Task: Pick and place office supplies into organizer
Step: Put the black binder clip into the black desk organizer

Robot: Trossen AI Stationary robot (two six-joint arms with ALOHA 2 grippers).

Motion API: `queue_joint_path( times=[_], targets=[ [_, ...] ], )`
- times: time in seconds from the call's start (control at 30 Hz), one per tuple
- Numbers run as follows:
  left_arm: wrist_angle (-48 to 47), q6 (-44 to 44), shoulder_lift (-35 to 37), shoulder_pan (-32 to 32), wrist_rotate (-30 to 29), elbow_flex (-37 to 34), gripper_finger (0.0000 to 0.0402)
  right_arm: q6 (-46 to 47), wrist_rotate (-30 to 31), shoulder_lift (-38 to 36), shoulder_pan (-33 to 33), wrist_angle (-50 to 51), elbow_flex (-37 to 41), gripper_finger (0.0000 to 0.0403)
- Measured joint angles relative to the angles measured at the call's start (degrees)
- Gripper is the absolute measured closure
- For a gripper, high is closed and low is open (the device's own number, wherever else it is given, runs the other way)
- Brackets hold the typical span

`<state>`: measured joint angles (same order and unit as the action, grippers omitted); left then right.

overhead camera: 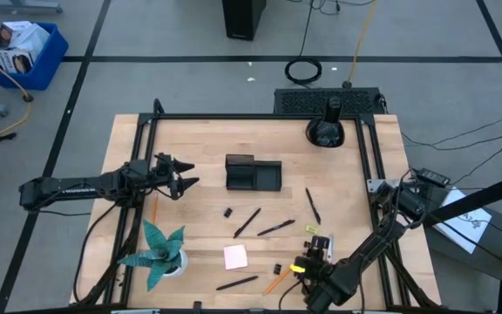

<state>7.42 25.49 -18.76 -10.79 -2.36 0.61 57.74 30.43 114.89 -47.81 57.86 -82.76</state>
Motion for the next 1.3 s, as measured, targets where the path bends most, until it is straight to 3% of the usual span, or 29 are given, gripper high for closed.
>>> queue_joint_path(
  times=[0.37, 0.73, 1.3],
  targets=[
    [0.55, -1.35, 0.02, 0.29, 0.82, 0.0, 0.005, 3.02, 0.78, -0.11, -0.5, 7.34, -0.04, 0.0298],
    [0.02, -1.2, 0.02, 0.29, 0.96, -0.01, 0.005, 3.5, -1.94, -0.13, -0.55, 6.43, 3.31, 0.0298],
    [-0.37, -0.93, 0.02, 0.29, 1.04, 0.01, 0.005, 3.37, 2.37, -0.13, 0.17, 5.14, 4.04, 0.0298]
  ],
)
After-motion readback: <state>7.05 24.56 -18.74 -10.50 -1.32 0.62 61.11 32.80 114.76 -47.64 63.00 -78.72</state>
